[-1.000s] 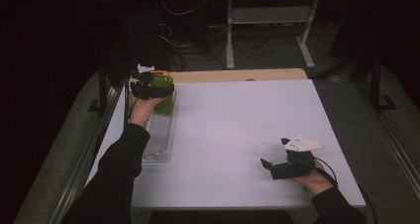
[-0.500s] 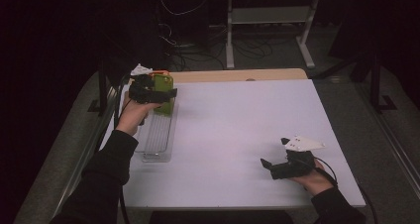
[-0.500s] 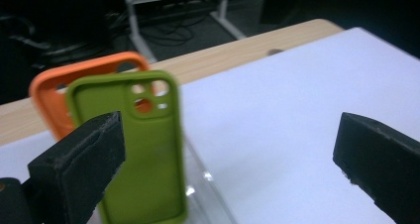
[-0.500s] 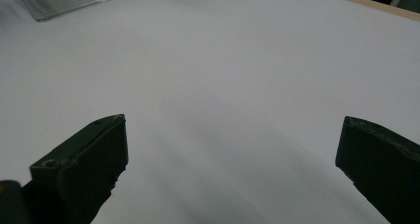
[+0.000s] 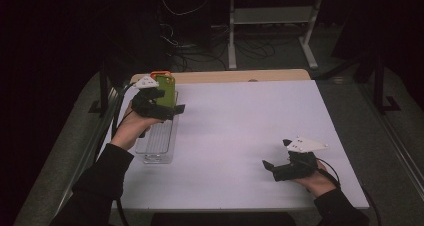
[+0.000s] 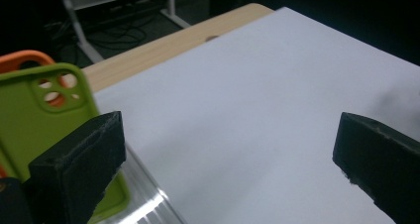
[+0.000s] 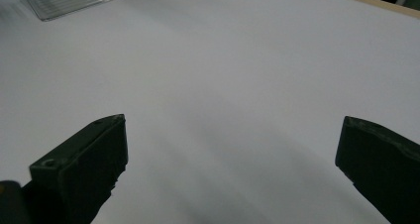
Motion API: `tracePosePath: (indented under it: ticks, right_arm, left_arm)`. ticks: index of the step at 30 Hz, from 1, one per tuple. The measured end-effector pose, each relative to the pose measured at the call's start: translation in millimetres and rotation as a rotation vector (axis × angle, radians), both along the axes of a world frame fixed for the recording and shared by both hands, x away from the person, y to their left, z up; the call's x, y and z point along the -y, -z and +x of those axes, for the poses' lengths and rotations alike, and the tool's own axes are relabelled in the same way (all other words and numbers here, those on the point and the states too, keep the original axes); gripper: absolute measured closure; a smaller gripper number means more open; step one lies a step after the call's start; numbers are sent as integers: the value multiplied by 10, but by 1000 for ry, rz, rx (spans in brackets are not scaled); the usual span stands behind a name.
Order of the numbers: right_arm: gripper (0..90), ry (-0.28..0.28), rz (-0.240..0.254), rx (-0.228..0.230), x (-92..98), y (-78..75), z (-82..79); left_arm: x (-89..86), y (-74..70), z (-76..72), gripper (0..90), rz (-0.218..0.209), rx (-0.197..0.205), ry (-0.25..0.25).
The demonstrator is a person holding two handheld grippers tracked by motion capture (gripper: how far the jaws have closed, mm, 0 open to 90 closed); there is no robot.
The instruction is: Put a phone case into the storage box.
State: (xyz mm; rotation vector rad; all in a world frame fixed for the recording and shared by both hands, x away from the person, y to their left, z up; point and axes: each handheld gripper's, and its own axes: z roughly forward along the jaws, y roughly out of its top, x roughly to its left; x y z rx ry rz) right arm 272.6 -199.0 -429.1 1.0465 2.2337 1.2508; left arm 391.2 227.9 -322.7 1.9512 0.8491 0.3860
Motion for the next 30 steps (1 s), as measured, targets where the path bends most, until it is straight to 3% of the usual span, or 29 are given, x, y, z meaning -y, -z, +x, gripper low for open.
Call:
tracePosePath:
  ticks: [10, 23, 30]
  right_arm:
    - [0, -26, 4, 2, 21, -32, 6]
    - [0, -84, 15, -2, 17, -100, 30]
    - [0, -97, 31, 8, 8, -165, 62]
  left_arm:
    - [-9, 146, -300, 0, -2, -1, 86]
    - [-160, 503, -612, 0, -12, 4, 113]
    - [-227, 581, -730, 0, -21, 3, 141]
